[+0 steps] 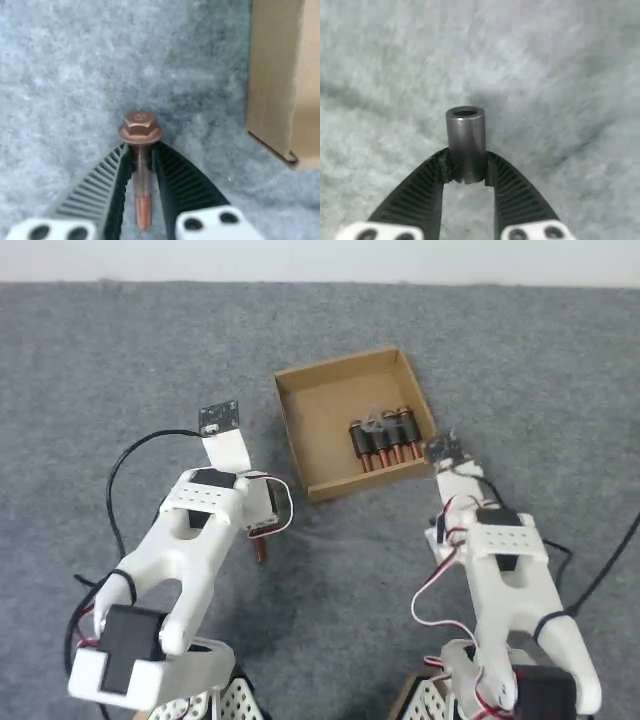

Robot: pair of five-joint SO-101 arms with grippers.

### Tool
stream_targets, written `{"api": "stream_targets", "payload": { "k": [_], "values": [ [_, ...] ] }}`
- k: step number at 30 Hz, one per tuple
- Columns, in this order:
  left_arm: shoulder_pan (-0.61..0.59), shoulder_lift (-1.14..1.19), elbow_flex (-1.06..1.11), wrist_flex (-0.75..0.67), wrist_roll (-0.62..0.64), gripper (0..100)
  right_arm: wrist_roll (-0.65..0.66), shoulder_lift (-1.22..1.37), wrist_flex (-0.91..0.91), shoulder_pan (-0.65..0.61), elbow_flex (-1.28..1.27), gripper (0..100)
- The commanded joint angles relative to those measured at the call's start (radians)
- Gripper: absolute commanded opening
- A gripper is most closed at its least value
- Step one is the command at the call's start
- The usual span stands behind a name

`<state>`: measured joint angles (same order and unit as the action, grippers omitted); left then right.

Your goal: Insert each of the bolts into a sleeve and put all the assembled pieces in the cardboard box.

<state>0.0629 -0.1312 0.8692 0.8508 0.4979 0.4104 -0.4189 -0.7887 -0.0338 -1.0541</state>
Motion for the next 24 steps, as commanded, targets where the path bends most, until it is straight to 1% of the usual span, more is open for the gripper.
{"api": "stream_targets", "payload": {
  "k": [1,4,6,14,18,22,24],
  "values": [
    [-0.003,-0.068,-0.004,-0.018,-0.008,1,0.014,-0.042,0.022,0.004,0.117,0.6],
    [-0.003,-0.066,-0.004,-0.017,-0.009,1,0.012,-0.042,0.022,-0.008,0.155,0.6],
    [-0.002,-0.066,0.004,-0.020,-0.009,1,0.012,-0.048,0.059,-0.008,0.166,0.6],
    [-0.002,-0.066,0.007,-0.020,-0.009,1,0.008,-0.041,0.415,-0.012,0.123,0.6],
    [-0.005,-0.066,0.007,-0.020,-0.009,1,0.008,-0.041,0.579,-0.045,0.083,0.6],
    [-0.006,-0.066,0.007,-0.020,-0.009,1,0.003,-0.041,0.708,-0.105,0.046,0.6],
    [-0.006,-0.066,0.007,-0.020,-0.009,1,-0.055,-0.041,0.796,-0.137,0.014,0.6]
  ]
}}
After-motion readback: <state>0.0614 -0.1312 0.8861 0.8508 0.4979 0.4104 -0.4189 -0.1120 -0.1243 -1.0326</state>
